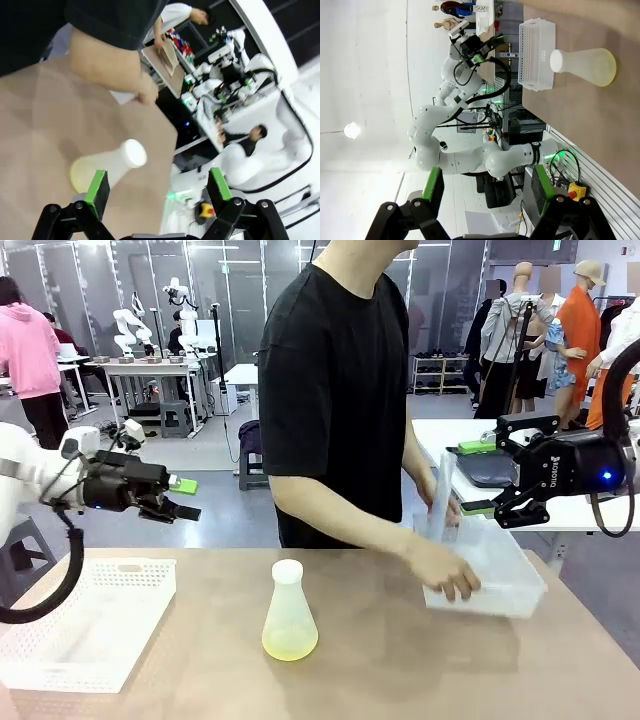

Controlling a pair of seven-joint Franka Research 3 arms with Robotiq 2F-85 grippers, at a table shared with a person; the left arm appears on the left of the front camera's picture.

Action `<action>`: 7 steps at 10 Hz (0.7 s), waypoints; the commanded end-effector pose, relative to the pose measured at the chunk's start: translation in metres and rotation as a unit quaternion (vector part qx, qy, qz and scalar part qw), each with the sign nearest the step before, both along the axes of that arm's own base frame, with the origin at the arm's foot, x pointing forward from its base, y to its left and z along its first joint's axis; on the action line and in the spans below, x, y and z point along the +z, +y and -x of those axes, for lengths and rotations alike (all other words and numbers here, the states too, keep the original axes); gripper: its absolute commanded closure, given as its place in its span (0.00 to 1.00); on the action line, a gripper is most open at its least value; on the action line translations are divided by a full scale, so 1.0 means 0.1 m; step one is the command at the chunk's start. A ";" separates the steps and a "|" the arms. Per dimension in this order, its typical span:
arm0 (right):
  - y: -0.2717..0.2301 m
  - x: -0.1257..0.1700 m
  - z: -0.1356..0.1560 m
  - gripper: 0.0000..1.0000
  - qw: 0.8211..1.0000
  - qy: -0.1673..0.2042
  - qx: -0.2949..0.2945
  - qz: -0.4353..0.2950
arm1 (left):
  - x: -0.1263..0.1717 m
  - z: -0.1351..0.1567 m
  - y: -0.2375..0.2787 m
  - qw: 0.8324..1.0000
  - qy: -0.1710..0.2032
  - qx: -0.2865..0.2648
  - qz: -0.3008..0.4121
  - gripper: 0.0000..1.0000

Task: Prepare the solutions needed for the experiment.
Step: When the human places the Big flask in the center of the table, pick up the Big flask and place it in the left Organizing basket.

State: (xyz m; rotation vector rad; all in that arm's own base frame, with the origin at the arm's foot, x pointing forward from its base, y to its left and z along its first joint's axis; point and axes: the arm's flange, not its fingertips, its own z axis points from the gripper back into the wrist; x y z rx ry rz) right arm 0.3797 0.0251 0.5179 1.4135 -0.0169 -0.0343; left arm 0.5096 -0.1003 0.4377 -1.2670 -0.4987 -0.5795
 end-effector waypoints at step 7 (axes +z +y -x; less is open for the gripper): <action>0.00 0.01 0.01 0.11 1.000 -0.003 0.000 -0.002 | 0.00 0.00 0.00 1.000 0.000 0.000 0.000 0.00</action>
